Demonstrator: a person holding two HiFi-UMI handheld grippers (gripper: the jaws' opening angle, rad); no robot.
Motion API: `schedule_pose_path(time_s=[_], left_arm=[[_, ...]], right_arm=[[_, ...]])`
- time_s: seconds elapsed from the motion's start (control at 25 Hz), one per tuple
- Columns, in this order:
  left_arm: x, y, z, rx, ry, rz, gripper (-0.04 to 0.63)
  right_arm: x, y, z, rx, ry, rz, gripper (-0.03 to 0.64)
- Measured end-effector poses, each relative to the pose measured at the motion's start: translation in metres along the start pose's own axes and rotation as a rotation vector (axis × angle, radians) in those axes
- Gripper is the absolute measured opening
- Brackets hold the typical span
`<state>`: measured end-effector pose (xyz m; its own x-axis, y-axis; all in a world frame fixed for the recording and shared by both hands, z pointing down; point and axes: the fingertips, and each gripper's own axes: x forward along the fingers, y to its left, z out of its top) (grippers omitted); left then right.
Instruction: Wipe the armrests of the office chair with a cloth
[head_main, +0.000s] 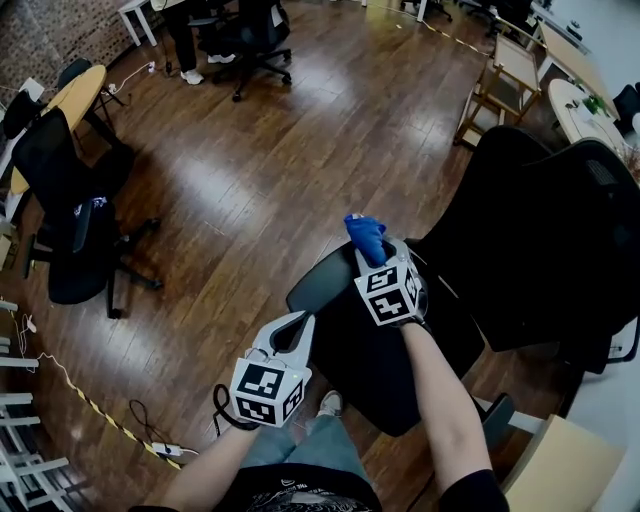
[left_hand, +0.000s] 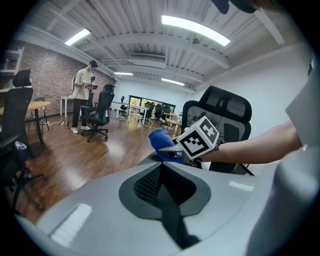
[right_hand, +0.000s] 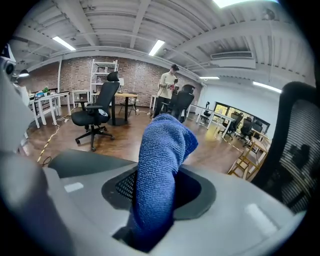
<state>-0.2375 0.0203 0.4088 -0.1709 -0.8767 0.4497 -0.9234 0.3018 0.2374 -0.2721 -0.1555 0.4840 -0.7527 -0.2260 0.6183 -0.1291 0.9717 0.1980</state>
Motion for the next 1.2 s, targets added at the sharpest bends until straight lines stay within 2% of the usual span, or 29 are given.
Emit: schedule_pose_path(time_s=[0.24, 0.64, 1.0, 1.2], left_arm=[[0.003, 0.020, 0.009, 0.051, -0.007, -0.012, 0.005], [0.028, 0.076, 0.035, 0.090, -0.006, -0.144, 0.005], [0.048, 0.099, 0.054, 0.107, 0.010, -0.259, 0.005], [0.060, 0.098, 0.058, 0.114, 0.022, -0.317, 0.005]], right_arm=[[-0.012, 0.047, 0.003, -0.006, 0.026, 0.039, 0.146], [-0.023, 0.136, 0.012, 0.066, 0.049, 0.039, 0.146], [-0.034, 0.181, 0.023, 0.262, 0.032, -0.050, 0.146], [-0.038, 0.188, 0.026, 0.310, 0.030, -0.072, 0.146]])
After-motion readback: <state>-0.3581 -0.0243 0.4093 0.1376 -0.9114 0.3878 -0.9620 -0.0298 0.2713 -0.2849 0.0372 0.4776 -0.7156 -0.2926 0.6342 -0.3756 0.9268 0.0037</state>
